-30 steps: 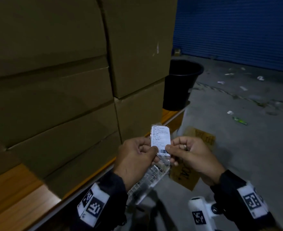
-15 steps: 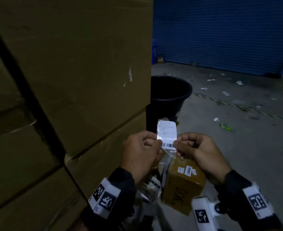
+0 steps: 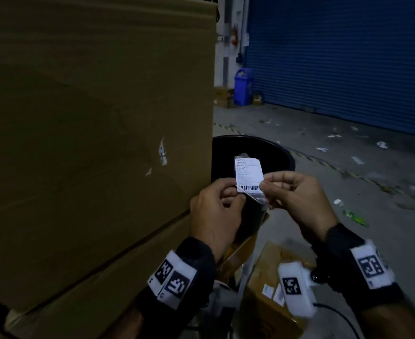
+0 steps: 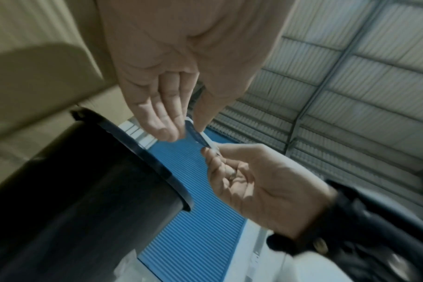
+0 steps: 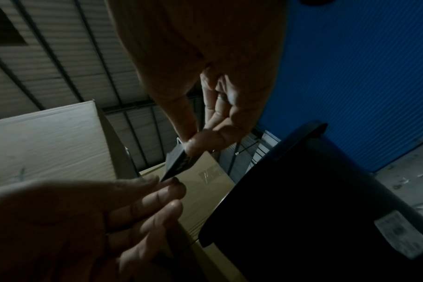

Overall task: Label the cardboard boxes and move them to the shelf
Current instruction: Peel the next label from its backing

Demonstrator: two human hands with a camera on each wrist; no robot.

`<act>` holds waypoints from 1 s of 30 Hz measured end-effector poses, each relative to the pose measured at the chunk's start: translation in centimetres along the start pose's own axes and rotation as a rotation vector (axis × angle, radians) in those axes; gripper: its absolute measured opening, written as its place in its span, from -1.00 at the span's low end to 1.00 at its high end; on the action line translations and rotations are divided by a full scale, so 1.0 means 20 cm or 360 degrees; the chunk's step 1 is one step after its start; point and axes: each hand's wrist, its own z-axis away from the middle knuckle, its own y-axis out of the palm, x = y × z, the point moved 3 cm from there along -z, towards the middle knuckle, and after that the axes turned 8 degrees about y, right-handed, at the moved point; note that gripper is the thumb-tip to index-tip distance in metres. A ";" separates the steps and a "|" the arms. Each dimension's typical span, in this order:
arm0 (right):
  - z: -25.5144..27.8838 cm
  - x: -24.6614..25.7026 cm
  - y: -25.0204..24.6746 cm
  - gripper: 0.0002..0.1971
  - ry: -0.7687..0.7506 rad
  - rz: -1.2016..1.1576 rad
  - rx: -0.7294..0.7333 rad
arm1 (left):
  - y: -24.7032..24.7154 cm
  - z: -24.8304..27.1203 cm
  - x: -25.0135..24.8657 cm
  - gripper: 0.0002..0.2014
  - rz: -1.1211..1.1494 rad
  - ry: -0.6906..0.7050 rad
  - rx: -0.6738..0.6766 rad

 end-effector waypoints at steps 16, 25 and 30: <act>-0.38 -0.04 -0.05 -0.85 -0.0196 0.0669 -0.0196 | 0.22 -0.17 0.04 -0.45 -0.0959 -0.0261 0.0454; -0.06 0.01 -0.03 -0.91 -0.0628 0.0660 0.0072 | -0.01 0.17 -0.11 -0.48 -0.0844 -0.0172 0.0209; 0.19 -0.03 0.11 -0.84 -0.0731 0.0604 0.0380 | -0.26 0.45 -0.15 -0.39 -0.0929 -0.0246 -0.0117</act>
